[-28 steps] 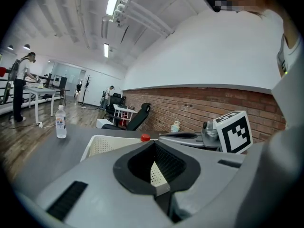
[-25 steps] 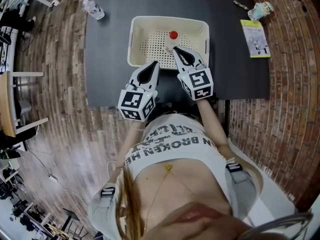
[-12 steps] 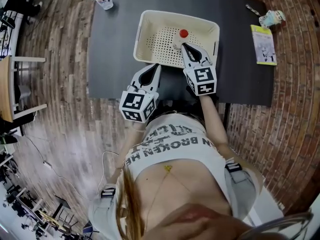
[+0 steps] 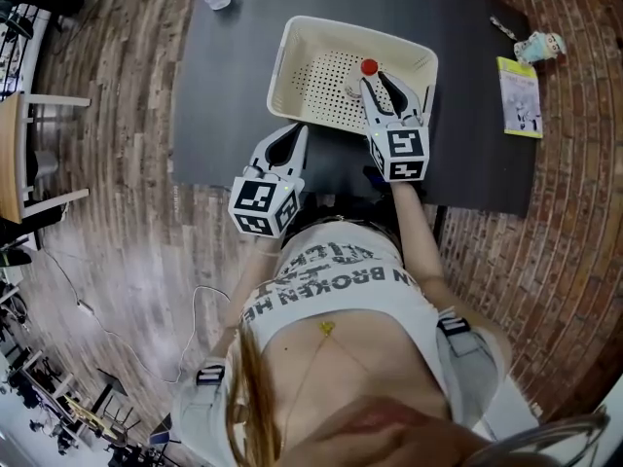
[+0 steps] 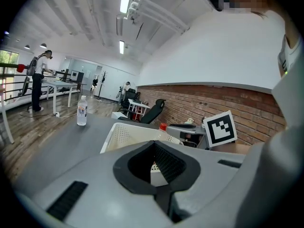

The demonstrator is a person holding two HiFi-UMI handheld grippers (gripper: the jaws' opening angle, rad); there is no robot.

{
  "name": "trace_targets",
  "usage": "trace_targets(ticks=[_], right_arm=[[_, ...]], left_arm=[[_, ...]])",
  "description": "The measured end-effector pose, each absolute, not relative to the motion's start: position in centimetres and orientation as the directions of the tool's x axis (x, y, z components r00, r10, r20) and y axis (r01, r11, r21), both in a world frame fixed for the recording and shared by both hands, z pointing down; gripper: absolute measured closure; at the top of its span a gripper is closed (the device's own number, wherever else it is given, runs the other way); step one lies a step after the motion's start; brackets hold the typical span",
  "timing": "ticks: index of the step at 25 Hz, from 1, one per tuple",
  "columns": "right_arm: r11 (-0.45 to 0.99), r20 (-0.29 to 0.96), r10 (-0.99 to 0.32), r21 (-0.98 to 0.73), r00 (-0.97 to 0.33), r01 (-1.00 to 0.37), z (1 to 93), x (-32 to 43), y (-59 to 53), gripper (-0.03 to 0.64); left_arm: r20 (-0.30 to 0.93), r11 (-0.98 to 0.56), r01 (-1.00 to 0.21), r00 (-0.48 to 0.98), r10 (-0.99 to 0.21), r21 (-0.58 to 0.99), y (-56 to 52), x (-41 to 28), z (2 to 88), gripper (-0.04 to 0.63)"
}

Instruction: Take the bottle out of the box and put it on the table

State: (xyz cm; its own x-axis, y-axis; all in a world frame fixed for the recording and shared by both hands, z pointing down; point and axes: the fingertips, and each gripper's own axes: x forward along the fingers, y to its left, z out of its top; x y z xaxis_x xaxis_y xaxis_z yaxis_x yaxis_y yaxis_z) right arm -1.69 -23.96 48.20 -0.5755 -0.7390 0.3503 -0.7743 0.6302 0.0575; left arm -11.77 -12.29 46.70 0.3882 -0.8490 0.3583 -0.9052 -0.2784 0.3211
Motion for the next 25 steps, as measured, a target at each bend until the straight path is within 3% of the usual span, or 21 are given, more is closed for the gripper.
trace_targets(ticks=[4,7,25], right_arm=[[0.614,0.359,-0.752,0.079,-0.552,-0.785,48.4,-1.9,-25.0,0.444],[0.62,0.38,-0.741,0.071,-0.553,-0.782,49.2,-2.0,-25.7,0.428],[0.648,0.407,-0.708,0.048,-0.578,-0.76,50.5,-3.4,-26.9,0.451]], left_arm=[[0.364,-0.262,-0.91,0.375,-0.853,0.322,-12.3,-12.6,46.8,0.591],[0.368,-0.249,-0.913,0.364,-0.856,0.322,-12.4,-12.9,47.1,0.591],[0.376,-0.225,-0.917,0.346,-0.86,0.33,-12.0,-15.0,47.4,0.591]])
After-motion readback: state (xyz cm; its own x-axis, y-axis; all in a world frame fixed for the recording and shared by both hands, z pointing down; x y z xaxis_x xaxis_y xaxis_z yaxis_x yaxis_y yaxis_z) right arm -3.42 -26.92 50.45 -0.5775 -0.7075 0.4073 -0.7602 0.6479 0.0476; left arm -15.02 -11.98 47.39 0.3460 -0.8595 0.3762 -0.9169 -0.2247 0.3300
